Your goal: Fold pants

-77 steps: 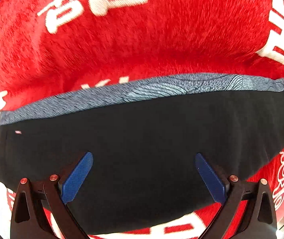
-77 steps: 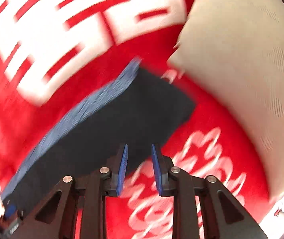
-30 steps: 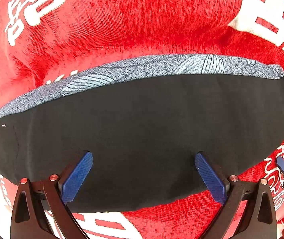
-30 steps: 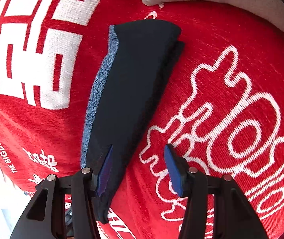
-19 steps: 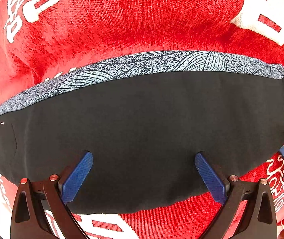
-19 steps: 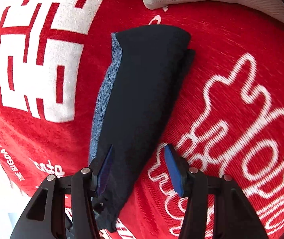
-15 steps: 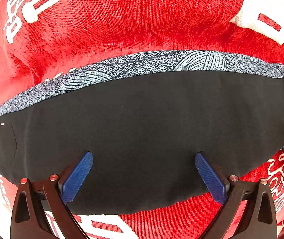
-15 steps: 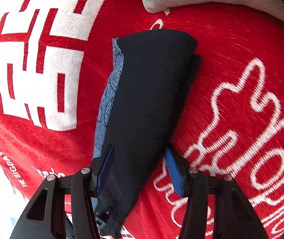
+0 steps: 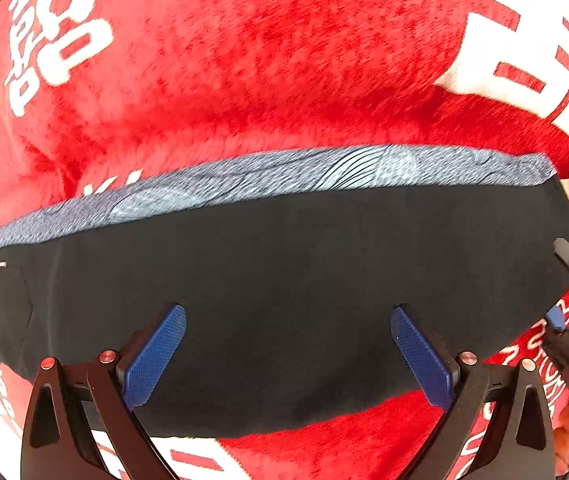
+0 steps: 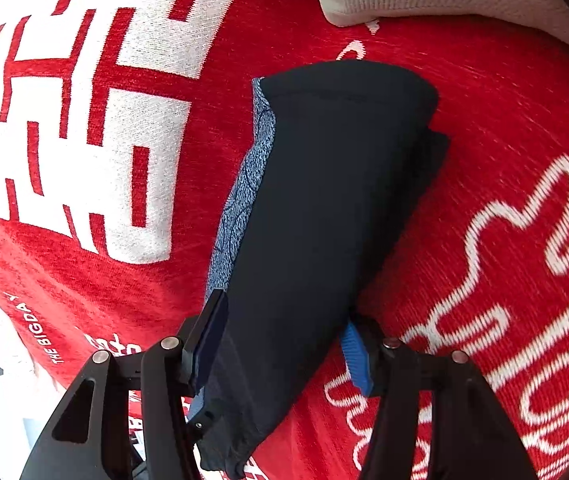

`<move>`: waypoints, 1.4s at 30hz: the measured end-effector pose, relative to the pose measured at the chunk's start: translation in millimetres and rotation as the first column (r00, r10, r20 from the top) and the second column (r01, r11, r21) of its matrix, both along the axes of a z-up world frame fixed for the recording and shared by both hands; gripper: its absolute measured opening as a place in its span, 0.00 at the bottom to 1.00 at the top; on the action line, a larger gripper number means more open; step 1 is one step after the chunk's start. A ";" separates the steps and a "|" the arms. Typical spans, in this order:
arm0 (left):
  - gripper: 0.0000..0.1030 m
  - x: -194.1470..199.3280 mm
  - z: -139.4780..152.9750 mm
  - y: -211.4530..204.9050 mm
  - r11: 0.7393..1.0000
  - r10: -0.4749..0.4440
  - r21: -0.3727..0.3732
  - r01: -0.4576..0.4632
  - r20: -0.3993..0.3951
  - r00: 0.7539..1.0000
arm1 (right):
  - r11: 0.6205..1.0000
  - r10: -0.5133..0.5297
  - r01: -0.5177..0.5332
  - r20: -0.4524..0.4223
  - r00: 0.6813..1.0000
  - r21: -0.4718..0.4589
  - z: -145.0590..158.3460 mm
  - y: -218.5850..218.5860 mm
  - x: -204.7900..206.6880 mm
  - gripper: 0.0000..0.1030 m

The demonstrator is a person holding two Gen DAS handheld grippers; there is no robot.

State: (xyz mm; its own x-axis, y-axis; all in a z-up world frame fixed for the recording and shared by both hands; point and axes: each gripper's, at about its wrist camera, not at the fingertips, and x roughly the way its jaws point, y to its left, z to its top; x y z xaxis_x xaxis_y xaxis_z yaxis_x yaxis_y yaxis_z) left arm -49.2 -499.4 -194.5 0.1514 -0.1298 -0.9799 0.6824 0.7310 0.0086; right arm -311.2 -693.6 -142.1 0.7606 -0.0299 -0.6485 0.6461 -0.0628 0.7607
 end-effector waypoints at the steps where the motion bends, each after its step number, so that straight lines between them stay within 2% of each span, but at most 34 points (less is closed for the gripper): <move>1: 1.00 -1.8 1.1 -4.7 1.000 -0.005 -0.009 0.005 -0.004 1.000 | 1.000 0.001 -0.001 0.003 1.000 -0.004 -0.5 -2.1 1.4 0.57; 6: 1.00 -11.1 14.8 -19.8 0.996 -0.055 -0.064 0.055 0.007 0.998 | 1.000 0.004 -0.004 0.019 1.000 -0.010 -4.8 -13.7 12.6 0.57; 8: 1.00 -17.2 11.0 -24.6 0.995 -0.079 -0.054 0.081 0.041 0.996 | 1.000 0.003 -0.003 0.010 1.000 0.006 -7.8 -16.2 15.0 0.50; 9: 1.00 -17.3 7.8 -22.7 0.996 -0.085 -0.035 0.087 0.051 0.995 | 1.000 0.008 -0.008 -0.012 1.000 0.017 -9.8 -17.3 16.1 0.31; 10: 1.00 -19.0 0.7 -21.9 0.996 -0.083 -0.019 0.084 0.056 0.995 | 0.999 0.021 -0.019 -0.059 0.998 0.032 -12.2 -18.2 16.9 0.17; 12: 1.00 -20.2 -18.5 -13.0 0.998 -0.059 -0.006 0.060 0.043 0.997 | 0.999 0.021 -0.019 -0.061 0.998 0.043 -13.9 -18.3 15.4 0.16; 14: 1.00 -20.8 -24.5 0.6 0.994 -0.023 -0.101 0.028 0.050 0.998 | 0.999 0.042 -0.040 -0.089 0.995 0.024 -7.1 -16.8 18.3 0.14; 16: 1.00 -27.9 -23.4 1.3 0.993 -0.043 -0.109 0.053 0.098 0.994 | 0.992 0.096 -0.106 -0.140 0.986 -0.069 14.5 -11.5 31.6 0.14; 18: 1.00 -29.3 -24.0 2.6 0.991 -0.030 -0.125 0.043 0.103 0.994 | 0.974 0.145 -0.172 -0.170 0.975 -0.150 36.5 -4.9 46.6 0.14; 22: 1.00 -32.6 -23.8 5.8 0.988 -0.033 -0.147 0.051 0.122 0.992 | 0.930 0.215 -0.266 -0.212 0.953 -0.253 69.8 11.4 70.8 0.14; 29: 1.00 -34.6 -24.7 13.8 0.977 -0.068 -0.194 0.093 0.135 0.988 | 0.783 0.353 -0.474 -0.340 0.872 -0.402 113.5 56.7 121.4 0.14; 32: 0.99 -16.9 -14.3 20.8 0.979 -0.095 -0.179 0.100 0.036 0.995 | 0.717 0.386 -0.543 -0.400 0.831 -0.437 126.6 80.7 142.7 0.13; 33: 0.94 -7.5 -4.9 31.1 0.977 -0.078 -0.201 0.076 -0.001 0.997 | 0.690 0.391 -0.568 -0.429 0.814 -0.448 133.1 90.7 151.4 0.13; 34: 0.94 4.7 5.8 45.7 0.973 -0.054 -0.227 0.048 -0.020 0.998 | 0.673 0.393 -0.583 -0.447 0.803 -0.456 136.6 96.4 156.5 0.13; 37: 0.94 37.2 41.0 98.1 0.964 0.010 -0.264 -0.006 0.015 1.000 | 0.575 0.398 -0.664 -0.546 0.737 -0.478 147.0 129.1 183.5 0.13; 39: 0.94 63.7 54.1 137.0 0.967 0.053 -0.252 -0.045 0.026 0.998 | 0.512 0.399 -0.717 -0.608 0.686 -0.474 147.6 159.1 209.8 0.13; 42: 0.94 101.2 57.8 186.4 0.978 0.096 -0.192 -0.085 0.053 0.994 | 0.421 0.388 -0.794 -0.705 0.594 -0.438 129.8 205.4 245.7 0.14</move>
State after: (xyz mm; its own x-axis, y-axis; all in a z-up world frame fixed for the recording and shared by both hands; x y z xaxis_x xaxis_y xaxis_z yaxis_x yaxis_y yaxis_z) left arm 52.1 -313.0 -136.8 0.2299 -0.2947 -0.9275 0.6158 0.7821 -0.0959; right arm -65.4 -488.1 -12.3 0.3933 -0.2487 -0.8851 0.5301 0.8479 -0.0027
